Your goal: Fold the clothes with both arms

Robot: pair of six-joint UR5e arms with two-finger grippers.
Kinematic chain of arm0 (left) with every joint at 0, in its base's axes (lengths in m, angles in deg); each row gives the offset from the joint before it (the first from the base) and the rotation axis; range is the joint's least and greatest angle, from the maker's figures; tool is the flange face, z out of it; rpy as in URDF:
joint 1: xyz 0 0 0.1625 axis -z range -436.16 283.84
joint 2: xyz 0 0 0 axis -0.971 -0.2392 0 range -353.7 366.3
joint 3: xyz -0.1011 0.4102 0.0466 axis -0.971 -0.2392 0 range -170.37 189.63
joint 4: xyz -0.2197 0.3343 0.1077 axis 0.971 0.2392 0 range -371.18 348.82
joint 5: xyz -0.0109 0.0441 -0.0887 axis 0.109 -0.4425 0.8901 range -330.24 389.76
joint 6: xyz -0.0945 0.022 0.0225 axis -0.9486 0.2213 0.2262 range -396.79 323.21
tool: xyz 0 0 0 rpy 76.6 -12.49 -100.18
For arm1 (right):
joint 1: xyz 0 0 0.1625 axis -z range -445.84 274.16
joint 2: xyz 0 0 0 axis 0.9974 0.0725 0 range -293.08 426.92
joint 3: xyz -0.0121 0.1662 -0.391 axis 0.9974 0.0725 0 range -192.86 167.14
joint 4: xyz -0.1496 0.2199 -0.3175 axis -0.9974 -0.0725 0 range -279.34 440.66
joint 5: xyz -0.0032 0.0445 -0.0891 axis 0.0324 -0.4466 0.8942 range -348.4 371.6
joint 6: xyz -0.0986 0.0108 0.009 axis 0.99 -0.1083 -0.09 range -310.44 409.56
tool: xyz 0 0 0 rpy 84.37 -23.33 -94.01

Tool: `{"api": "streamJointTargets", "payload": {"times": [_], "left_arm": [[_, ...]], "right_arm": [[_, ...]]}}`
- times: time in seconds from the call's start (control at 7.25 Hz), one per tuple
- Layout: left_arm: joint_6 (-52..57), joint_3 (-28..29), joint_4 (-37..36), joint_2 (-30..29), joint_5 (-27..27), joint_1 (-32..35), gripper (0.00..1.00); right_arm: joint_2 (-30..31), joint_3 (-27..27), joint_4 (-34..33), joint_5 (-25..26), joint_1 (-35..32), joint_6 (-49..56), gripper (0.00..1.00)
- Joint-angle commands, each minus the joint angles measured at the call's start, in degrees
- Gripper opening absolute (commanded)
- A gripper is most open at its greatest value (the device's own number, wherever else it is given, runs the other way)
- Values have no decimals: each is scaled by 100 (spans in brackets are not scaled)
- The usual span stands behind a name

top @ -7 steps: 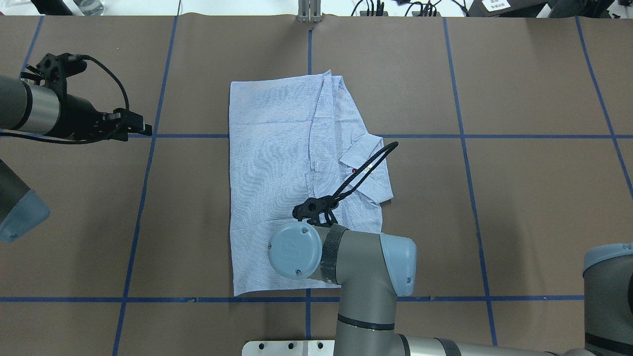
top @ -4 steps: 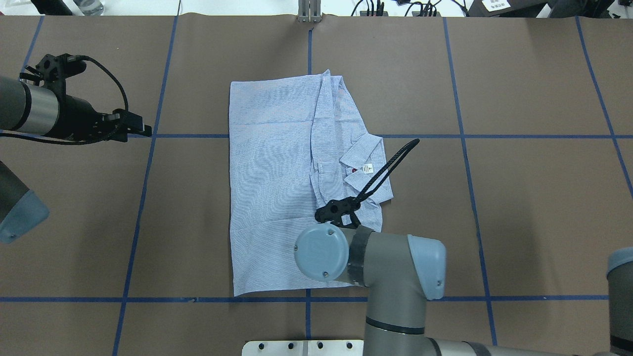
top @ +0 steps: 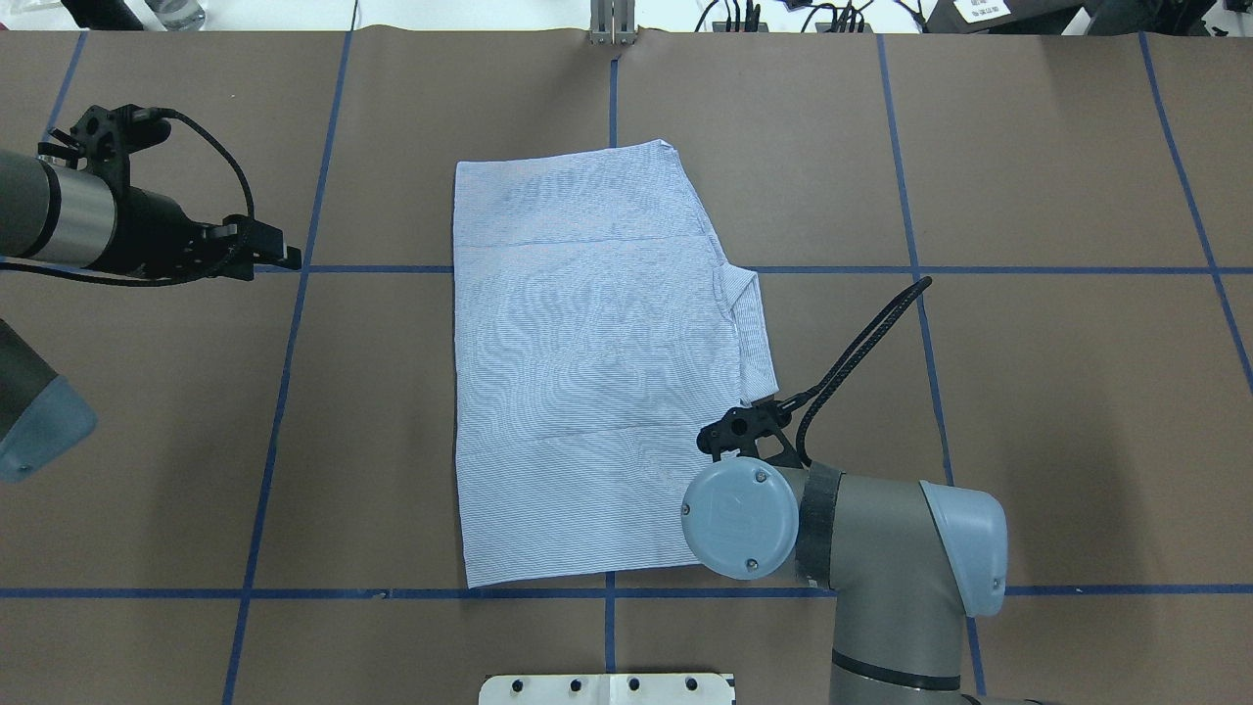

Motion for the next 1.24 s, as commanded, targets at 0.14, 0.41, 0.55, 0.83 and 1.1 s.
{"api": "streamJointTargets", "payload": {"times": [0.14,0.41,0.55,0.83,1.1], "left_arm": [[-9,-95,-6,-3,8,6,70],[-18,-131,-15,-3,-1,6,70],[-18,-131,-15,-3,-1,6,70],[-35,-140,-15,-3,-1,6,70],[-35,-166,-15,-3,-10,6,70]], "right_arm": [[-394,-39,67,-26,-293,-241,100],[-318,-48,1016,-18,-171,-3174,100],[-30,-21,1956,0,-135,-4528,100],[471,49,2911,35,-82,-6651,100],[693,40,3160,148,-82,-8149,99]]}}
